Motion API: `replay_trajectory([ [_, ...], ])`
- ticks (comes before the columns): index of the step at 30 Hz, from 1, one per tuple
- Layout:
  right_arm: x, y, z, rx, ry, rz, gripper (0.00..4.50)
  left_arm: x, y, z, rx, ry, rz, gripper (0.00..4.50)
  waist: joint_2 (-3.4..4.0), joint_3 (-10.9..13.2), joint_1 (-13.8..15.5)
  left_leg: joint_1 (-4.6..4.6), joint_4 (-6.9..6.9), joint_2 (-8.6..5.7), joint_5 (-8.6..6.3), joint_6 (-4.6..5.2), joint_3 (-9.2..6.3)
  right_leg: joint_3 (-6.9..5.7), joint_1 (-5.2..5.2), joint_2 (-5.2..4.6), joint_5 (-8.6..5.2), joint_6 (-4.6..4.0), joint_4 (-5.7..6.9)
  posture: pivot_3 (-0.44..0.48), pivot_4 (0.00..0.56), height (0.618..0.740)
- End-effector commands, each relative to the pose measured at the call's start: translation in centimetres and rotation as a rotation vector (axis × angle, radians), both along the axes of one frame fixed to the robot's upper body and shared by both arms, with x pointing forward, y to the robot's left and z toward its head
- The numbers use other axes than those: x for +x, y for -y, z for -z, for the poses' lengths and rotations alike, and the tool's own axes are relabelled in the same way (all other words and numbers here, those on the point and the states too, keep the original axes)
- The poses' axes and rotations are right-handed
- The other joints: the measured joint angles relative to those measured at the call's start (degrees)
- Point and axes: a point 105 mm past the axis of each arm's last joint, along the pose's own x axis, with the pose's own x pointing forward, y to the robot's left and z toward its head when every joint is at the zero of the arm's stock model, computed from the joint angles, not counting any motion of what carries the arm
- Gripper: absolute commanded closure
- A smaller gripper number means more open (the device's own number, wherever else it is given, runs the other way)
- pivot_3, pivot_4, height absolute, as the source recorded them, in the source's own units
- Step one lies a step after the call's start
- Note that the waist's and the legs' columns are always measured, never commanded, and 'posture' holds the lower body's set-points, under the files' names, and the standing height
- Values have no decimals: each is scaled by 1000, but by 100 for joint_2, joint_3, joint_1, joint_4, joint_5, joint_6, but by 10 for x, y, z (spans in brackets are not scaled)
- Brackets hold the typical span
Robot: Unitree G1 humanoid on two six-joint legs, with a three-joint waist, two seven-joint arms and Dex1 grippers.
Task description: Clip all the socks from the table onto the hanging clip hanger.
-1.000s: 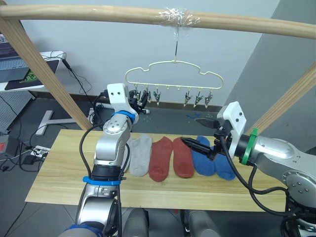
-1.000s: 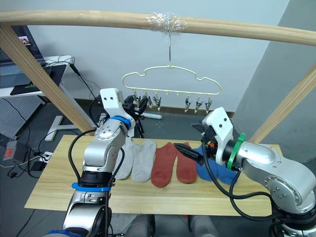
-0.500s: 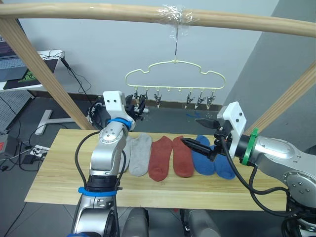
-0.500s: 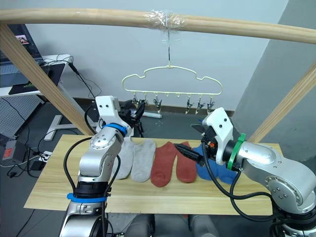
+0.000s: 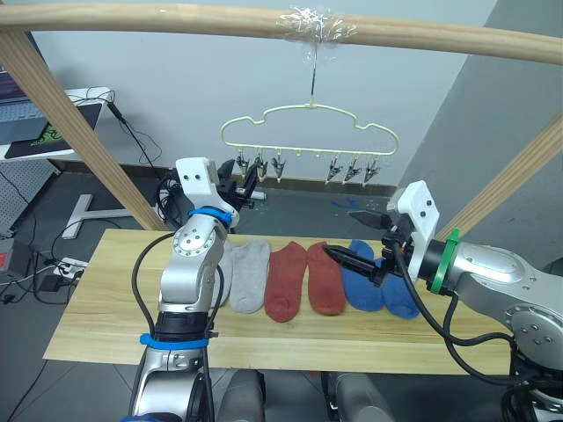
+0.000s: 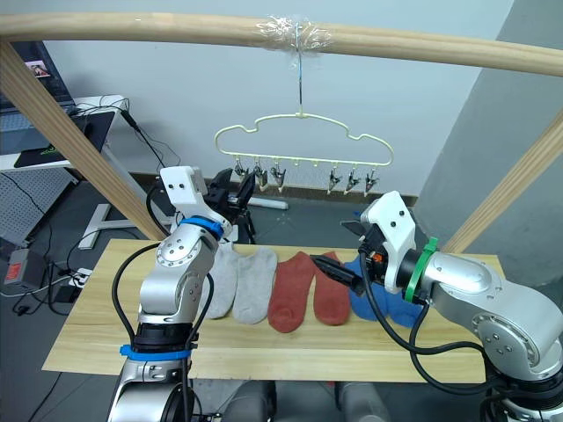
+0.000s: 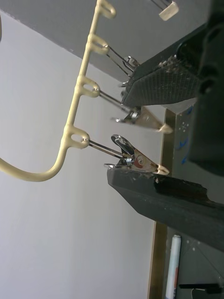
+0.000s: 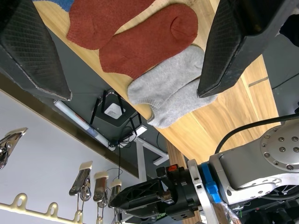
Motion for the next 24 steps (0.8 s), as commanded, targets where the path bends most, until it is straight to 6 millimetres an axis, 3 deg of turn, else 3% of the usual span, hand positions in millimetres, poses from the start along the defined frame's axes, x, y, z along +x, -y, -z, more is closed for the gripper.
replay_trajectory([
  [1,-5,-1,-9,16,44,-16,0,-9,0,-11,5,56,8,2107,1,1,-1,0,0,0,0,0,0,0,0,0,0,0,0,-118,232,740],
  [7,-5,-1,-8,16,40,-16,0,-9,-5,-3,15,30,-18,2107,-1,21,2,0,0,0,0,0,-2,-2,0,0,0,0,1,-117,234,740],
  [24,-6,1,-10,10,48,6,0,14,-5,-6,18,9,-85,2107,0,21,-41,-1,0,0,0,0,-2,-3,0,0,0,0,0,-151,233,740],
])
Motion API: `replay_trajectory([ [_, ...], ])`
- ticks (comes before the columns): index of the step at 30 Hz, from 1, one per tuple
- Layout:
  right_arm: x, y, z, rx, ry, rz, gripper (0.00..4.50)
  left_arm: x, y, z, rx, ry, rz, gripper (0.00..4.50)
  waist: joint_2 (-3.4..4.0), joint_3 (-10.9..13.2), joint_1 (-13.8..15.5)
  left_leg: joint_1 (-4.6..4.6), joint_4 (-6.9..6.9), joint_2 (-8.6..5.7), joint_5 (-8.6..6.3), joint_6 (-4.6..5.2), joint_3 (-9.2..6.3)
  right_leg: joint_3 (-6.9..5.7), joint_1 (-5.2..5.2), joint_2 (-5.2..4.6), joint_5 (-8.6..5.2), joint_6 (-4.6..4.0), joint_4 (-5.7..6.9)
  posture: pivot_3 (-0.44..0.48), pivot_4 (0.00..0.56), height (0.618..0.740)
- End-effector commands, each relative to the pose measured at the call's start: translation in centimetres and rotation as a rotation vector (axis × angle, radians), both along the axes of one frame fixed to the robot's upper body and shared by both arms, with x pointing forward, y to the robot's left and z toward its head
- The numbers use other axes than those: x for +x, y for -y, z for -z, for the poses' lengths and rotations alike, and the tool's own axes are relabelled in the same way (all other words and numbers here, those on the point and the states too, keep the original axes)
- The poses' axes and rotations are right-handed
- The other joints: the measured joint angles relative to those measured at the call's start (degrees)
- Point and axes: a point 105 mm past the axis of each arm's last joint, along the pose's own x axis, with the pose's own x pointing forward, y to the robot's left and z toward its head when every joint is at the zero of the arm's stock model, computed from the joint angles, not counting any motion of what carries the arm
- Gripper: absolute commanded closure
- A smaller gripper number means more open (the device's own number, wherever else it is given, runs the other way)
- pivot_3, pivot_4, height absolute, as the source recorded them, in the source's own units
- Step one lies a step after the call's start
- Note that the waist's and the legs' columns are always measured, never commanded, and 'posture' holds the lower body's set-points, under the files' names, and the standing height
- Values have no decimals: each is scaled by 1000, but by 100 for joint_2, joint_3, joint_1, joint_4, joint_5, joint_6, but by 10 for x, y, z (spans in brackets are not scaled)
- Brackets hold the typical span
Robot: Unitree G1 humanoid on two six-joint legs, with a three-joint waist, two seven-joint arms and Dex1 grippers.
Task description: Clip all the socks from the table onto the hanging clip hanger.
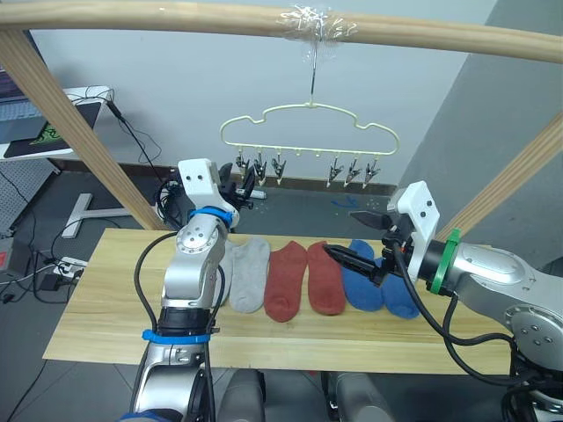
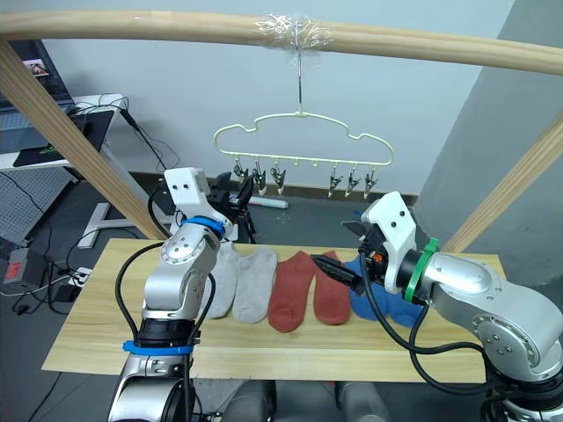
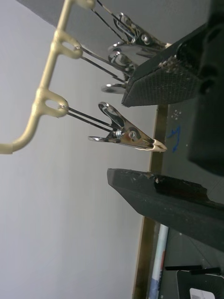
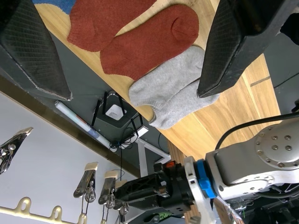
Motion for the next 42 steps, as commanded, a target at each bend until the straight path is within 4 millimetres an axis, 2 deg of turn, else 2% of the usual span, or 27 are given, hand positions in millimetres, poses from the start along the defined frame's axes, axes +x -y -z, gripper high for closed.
replay_trajectory([
  [1,-5,1,-10,7,51,-1,0,1,1,-17,0,66,-12,2107,0,0,-21,0,0,0,0,0,0,0,0,0,0,0,0,-151,233,740],
  [6,-6,2,-10,6,50,2,0,3,-1,-19,-6,70,-21,2107,0,0,-47,-1,0,0,0,0,0,0,0,0,0,0,0,-151,234,740],
  [15,-6,2,-10,6,48,6,0,9,3,-34,-28,100,-20,2107,-1,1,-73,-1,0,0,0,0,0,1,0,0,0,1,0,-154,234,740],
  [25,-6,2,-10,7,49,12,0,11,3,-28,-31,72,-25,2107,-1,2,-81,-1,0,0,0,0,0,1,0,0,0,1,0,-162,234,740],
  [31,-6,2,-10,9,48,11,0,11,2,-31,-53,84,-23,2107,-1,2,-81,-1,0,0,0,0,0,1,0,0,0,1,0,-158,236,740],
  [38,-5,2,-10,10,48,11,0,10,4,-32,-58,88,-13,4032,0,2,-81,-1,0,0,0,0,0,0,0,0,0,2,0,-158,235,740],
  [40,-6,1,-10,11,47,11,0,10,4,-32,-58,89,-12,4349,0,2,-81,-1,0,0,0,0,0,1,0,0,0,1,0,-158,234,740],
  [42,-6,1,-10,12,46,11,0,10,3,-34,-57,93,-12,4388,0,2,-82,-1,0,0,0,0,0,0,0,0,0,2,0,-157,234,740],
])
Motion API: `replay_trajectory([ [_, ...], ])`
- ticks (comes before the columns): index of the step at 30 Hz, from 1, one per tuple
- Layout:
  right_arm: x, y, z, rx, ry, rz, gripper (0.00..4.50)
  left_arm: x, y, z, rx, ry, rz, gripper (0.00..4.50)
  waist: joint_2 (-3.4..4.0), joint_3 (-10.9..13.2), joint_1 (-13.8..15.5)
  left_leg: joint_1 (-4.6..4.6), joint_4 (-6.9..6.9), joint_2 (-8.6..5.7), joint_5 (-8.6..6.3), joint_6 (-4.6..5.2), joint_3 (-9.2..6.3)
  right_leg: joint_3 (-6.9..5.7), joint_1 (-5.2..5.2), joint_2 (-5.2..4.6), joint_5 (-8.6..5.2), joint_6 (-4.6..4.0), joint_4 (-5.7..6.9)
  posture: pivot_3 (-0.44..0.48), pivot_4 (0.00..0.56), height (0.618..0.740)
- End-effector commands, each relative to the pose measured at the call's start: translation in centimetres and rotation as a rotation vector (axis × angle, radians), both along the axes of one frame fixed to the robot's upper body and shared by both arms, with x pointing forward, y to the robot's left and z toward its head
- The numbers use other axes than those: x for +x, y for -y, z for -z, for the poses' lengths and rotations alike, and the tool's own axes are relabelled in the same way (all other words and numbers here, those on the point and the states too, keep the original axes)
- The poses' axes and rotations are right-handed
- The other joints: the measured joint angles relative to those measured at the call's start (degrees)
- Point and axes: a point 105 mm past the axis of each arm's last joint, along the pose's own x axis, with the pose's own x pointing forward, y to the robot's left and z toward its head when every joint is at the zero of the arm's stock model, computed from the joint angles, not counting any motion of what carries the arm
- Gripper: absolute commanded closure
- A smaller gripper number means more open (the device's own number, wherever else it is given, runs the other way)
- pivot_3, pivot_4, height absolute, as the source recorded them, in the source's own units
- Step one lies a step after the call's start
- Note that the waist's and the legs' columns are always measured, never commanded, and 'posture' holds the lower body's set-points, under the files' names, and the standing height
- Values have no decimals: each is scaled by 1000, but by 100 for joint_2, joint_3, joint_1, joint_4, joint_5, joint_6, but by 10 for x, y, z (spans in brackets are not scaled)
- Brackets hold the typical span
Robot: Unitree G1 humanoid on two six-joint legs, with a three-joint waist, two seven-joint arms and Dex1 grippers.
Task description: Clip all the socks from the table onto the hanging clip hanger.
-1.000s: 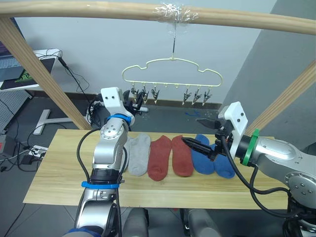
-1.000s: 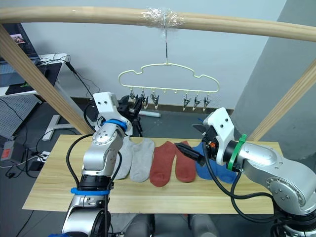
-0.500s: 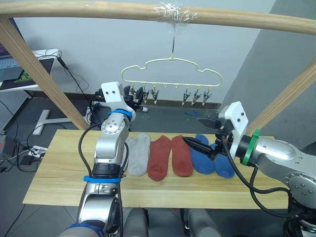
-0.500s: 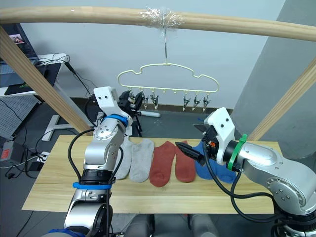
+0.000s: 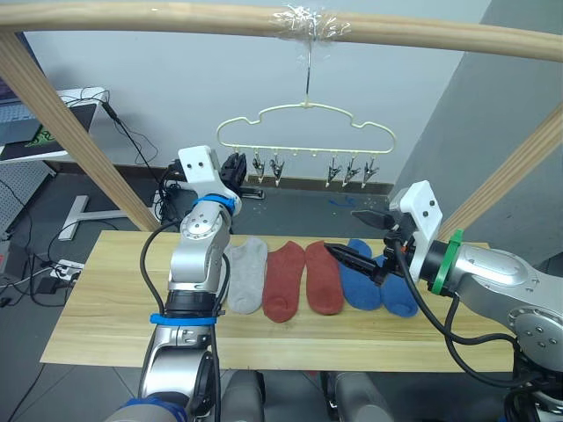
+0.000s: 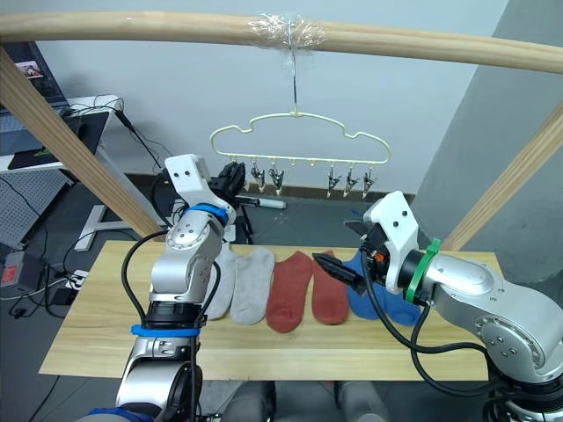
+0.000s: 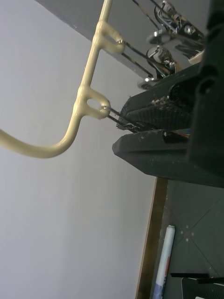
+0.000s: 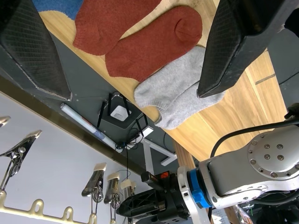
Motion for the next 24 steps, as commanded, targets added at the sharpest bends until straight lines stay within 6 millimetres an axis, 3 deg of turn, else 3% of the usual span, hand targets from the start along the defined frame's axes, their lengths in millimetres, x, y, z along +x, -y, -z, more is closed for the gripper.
replay_trajectory([
  [1,-6,-1,-9,8,47,-13,0,-3,2,-20,-8,70,12,4388,0,0,0,0,0,0,0,0,0,0,0,0,0,0,0,-157,234,740],
  [10,-1,4,1,-59,-1,21,0,-15,-2,-33,-108,47,144,4388,1,4,-4,0,0,1,0,0,0,0,0,0,0,0,0,-149,235,740],
  [13,8,14,16,-135,-59,85,0,-22,1,-40,-181,22,225,4388,0,7,-3,-1,0,0,0,0,-1,-1,0,0,0,0,0,-136,237,740],
  [19,41,64,67,-309,-200,421,0,-32,-3,-54,-347,-24,343,4388,-5,17,25,-3,0,0,0,0,-1,-1,-1,-1,0,1,-1,-121,240,740],
  [24,55,77,91,-293,-275,574,0,-36,0,-57,-424,-78,410,4388,-3,26,14,-7,0,0,0,-1,-3,-3,-7,-1,-3,5,1,-122,238,740],
])
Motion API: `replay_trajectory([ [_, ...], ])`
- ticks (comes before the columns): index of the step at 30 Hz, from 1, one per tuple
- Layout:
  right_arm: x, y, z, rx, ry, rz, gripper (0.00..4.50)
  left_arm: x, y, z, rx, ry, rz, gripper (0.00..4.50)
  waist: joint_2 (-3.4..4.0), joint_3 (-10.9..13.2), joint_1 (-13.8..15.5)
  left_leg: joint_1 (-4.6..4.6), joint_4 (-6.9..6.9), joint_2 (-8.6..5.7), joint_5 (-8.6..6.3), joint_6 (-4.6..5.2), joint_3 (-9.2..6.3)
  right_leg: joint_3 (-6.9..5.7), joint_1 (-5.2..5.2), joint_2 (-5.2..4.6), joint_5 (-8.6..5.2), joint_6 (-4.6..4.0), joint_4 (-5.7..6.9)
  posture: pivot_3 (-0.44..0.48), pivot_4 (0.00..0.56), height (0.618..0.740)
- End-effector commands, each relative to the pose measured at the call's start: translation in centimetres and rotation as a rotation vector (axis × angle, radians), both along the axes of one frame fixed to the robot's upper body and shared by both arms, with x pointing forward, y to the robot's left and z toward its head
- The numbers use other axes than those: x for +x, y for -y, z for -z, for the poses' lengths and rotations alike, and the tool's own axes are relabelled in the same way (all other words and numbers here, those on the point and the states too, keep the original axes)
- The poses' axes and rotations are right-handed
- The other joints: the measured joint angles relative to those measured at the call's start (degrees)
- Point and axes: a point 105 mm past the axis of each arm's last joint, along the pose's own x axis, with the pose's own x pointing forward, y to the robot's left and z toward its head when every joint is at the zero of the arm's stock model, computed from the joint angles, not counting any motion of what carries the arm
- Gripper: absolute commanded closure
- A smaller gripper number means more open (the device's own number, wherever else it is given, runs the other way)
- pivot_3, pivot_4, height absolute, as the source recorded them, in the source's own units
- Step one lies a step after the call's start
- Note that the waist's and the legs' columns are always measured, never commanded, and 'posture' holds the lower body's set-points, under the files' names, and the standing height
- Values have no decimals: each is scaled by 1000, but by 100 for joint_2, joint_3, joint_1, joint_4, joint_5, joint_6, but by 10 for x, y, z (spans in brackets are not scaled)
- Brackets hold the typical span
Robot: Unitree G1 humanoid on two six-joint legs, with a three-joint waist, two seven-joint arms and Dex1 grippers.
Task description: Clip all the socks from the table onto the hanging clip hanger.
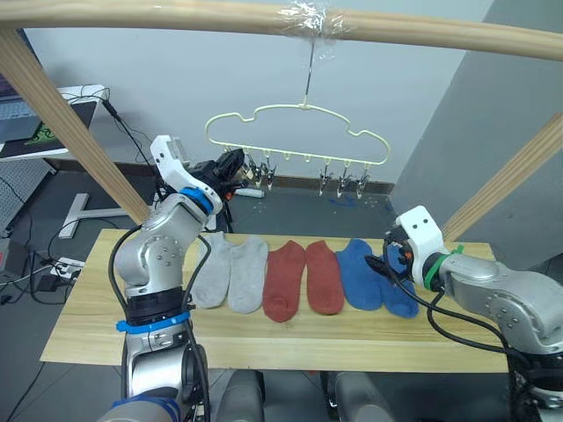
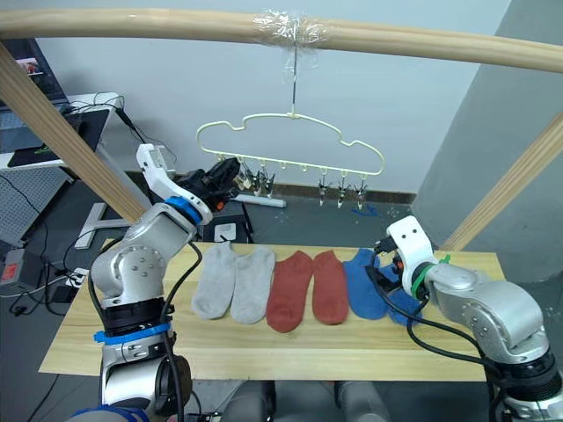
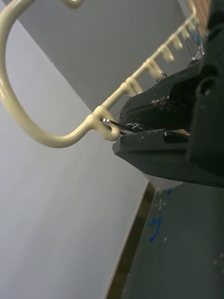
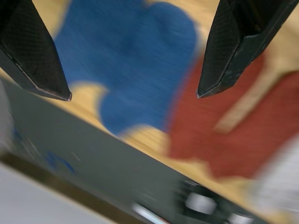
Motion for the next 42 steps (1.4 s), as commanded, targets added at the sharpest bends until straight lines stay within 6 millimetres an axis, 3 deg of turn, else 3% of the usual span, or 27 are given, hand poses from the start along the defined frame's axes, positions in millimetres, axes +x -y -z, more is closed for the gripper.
replay_trajectory([
  [1,12,12,9,-44,12,120,0,-10,8,-29,-48,66,74,4388,1,1,-3,0,0,0,0,0,-1,-1,0,0,0,0,0,-117,237,740],
  [10,50,28,36,-46,-13,384,0,-12,7,-34,-82,43,97,4388,6,9,10,-8,0,-2,1,-1,-1,-1,-5,-1,0,0,-1,-101,231,740],
  [18,70,33,31,-38,24,485,0,-19,11,-21,4,18,115,4388,14,14,8,-23,0,-1,1,-1,-6,-8,-17,-2,12,-19,2,-86,236,740],
  [29,79,37,33,-48,37,544,0,-20,6,-12,57,-3,115,4388,20,18,12,-25,0,-1,1,-1,-9,-12,-19,-2,13,-21,6,-80,244,740],
  [42,74,40,48,-53,-20,579,0,-22,0,-7,118,-7,111,4388,26,21,8,-24,0,-1,1,-1,-9,-12,-19,-2,13,-21,8,-73,252,740],
])
